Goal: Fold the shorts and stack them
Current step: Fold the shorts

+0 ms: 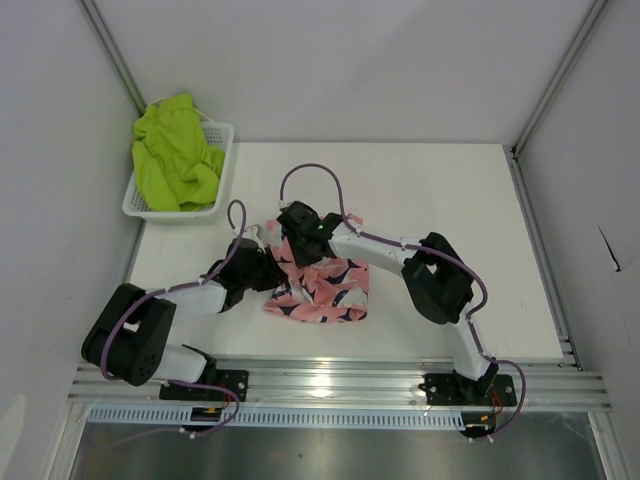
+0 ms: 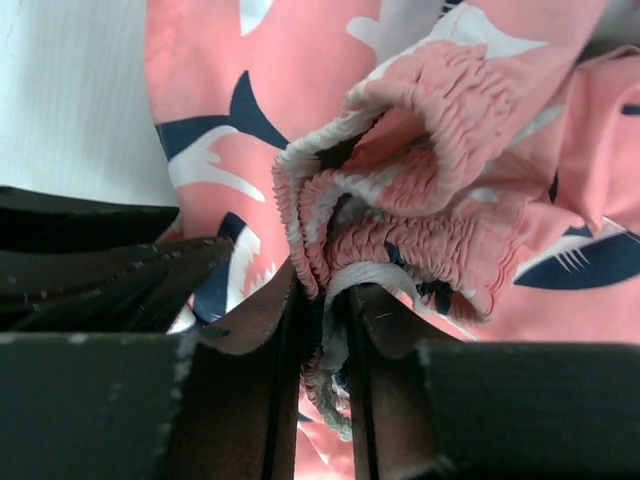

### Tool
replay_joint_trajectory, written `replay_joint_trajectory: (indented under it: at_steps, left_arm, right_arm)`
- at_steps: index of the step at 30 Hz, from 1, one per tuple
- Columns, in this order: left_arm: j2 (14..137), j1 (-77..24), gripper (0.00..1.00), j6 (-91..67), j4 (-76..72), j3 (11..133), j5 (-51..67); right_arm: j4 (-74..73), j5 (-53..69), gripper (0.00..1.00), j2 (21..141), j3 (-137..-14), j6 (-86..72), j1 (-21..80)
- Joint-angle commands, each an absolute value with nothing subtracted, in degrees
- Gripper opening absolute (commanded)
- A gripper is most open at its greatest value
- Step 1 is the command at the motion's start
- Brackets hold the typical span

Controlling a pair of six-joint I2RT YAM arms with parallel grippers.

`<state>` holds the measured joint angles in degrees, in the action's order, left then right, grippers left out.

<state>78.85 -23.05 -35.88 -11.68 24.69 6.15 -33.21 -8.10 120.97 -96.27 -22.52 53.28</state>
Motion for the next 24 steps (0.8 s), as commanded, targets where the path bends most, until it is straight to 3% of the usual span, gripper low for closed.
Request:
replay_joint_trajectory:
  at_steps: [1,8,17,24]
  left_arm:
    - [79.01,-22.76,0.29,-34.45,-9.05,23.12,5.27]
    - [78.93,-22.76,0.28,-35.16,-9.67,22.32,5.45]
    - [78.05,-22.76,0.27,-35.42,-9.58,22.06,5.36]
    - [76.64,-22.76,0.24,-35.77,-8.18,22.15,5.45]
  right_arm:
    - [-30.76,-7.21,0.23,122.26,-99.58,-24.34,53.79]
    - [-24.97,-1.85,0.5,117.08,-96.43,-27.51,52.74]
    - [-3.27,12.65,0.56,104.97,-79.56,-34.96,47.82]
    - [5.72,11.34,0.57,95.19,-68.03,-34.54,43.6]
